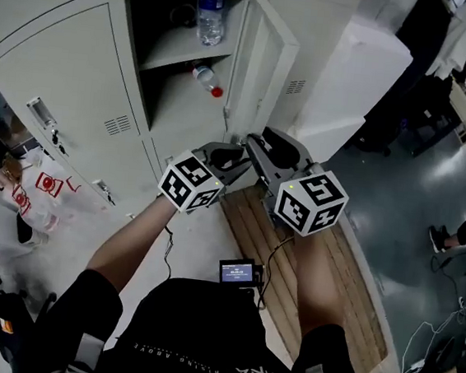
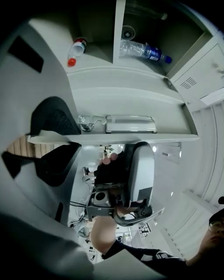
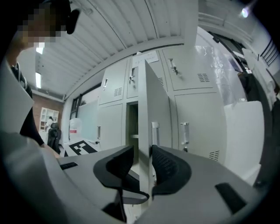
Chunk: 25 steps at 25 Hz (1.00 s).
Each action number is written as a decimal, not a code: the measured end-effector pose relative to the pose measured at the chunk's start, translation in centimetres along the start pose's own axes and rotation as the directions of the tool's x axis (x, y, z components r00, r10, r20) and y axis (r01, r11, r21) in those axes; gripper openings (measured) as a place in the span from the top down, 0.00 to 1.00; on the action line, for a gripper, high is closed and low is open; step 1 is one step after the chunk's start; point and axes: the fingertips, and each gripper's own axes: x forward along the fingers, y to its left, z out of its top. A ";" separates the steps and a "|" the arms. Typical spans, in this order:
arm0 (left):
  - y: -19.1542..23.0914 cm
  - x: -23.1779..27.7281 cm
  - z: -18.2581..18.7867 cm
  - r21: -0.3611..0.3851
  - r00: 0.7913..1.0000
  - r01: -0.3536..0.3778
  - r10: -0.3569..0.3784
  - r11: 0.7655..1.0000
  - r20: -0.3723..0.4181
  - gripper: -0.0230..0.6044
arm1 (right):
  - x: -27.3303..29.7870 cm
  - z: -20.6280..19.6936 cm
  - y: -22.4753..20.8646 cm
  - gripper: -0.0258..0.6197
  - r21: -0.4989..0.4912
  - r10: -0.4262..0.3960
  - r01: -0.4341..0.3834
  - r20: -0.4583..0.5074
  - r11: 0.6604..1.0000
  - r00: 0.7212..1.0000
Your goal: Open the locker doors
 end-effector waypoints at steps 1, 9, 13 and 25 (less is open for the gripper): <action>-0.3 1.0 0.2 0.005 1.000 0.011 -0.011 1.000 -0.006 0.84 | -0.4 0.0 -1.1 0.76 -0.007 -0.047 0.047 0.005 0.999 0.999; -1.3 6.2 1.3 0.049 0.999 0.044 -0.043 0.998 -0.018 0.86 | -2.8 0.1 -7.6 0.77 0.003 -0.156 0.156 0.024 0.988 0.987; -1.5 7.0 1.8 0.063 0.998 0.058 -0.058 0.996 -0.001 0.86 | -3.4 -0.1 -10.1 0.77 0.010 -0.200 0.200 0.031 0.980 0.979; 2.7 8.4 1.5 0.030 0.998 -0.051 0.052 0.998 -0.020 0.86 | -4.2 -0.4 -14.9 0.79 0.025 -0.309 0.309 0.011 0.951 0.951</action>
